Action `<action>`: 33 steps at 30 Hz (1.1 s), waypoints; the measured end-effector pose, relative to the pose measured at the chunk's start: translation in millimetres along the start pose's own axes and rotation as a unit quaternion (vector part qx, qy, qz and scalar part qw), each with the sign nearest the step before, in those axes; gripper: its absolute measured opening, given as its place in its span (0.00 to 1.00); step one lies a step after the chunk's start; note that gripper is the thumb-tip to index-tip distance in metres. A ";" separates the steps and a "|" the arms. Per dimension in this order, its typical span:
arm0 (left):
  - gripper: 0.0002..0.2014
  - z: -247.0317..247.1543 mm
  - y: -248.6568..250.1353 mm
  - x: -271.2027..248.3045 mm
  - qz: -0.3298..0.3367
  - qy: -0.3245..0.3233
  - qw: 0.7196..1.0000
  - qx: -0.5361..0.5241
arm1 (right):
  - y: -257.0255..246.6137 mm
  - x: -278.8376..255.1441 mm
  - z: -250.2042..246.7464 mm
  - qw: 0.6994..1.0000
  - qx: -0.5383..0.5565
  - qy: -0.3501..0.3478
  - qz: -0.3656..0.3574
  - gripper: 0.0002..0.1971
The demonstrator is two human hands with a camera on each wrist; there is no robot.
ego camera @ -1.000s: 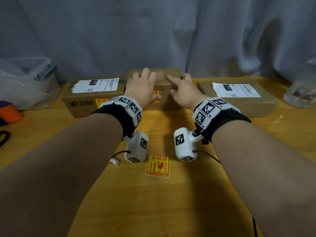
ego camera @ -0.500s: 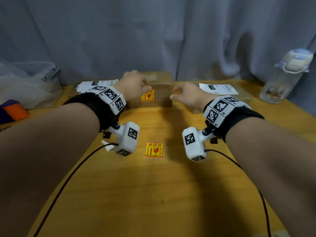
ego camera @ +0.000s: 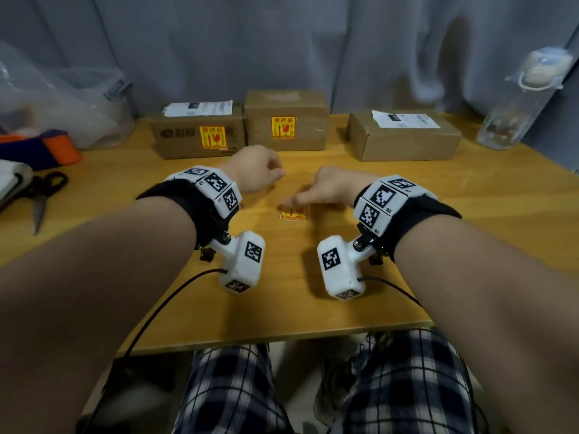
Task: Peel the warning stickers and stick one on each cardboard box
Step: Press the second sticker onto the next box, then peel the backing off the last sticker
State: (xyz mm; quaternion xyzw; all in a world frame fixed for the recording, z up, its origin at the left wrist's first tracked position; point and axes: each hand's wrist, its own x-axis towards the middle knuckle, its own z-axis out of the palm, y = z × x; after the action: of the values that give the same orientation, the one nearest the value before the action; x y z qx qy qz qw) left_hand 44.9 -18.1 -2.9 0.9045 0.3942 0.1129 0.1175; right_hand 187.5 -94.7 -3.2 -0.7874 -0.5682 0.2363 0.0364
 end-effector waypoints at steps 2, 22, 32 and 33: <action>0.13 3.5 -4.1 -3.5 -0.009 0.003 1.000 -0.013 | -6.6 -0.8 2.1 0.999 -0.037 -0.036 0.004 0.30; 0.10 16.8 12.2 2.2 -0.003 0.080 0.932 -0.353 | 22.7 2.3 -5.9 0.928 0.355 0.097 -0.064 0.02; 0.07 13.5 10.6 2.7 -0.019 0.051 0.926 -0.373 | 28.2 6.5 -4.3 0.882 0.442 0.082 -0.138 0.04; 0.07 13.7 9.8 2.1 -0.020 0.047 0.925 -0.376 | 28.4 6.8 -3.7 0.880 0.446 0.082 -0.142 0.03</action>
State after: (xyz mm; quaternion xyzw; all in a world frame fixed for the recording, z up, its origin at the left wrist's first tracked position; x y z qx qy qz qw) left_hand 57.1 -24.8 -12.7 0.7796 0.3461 0.2929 0.4320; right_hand 215.6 -97.7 -11.4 -0.6157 -0.5031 0.3914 0.4632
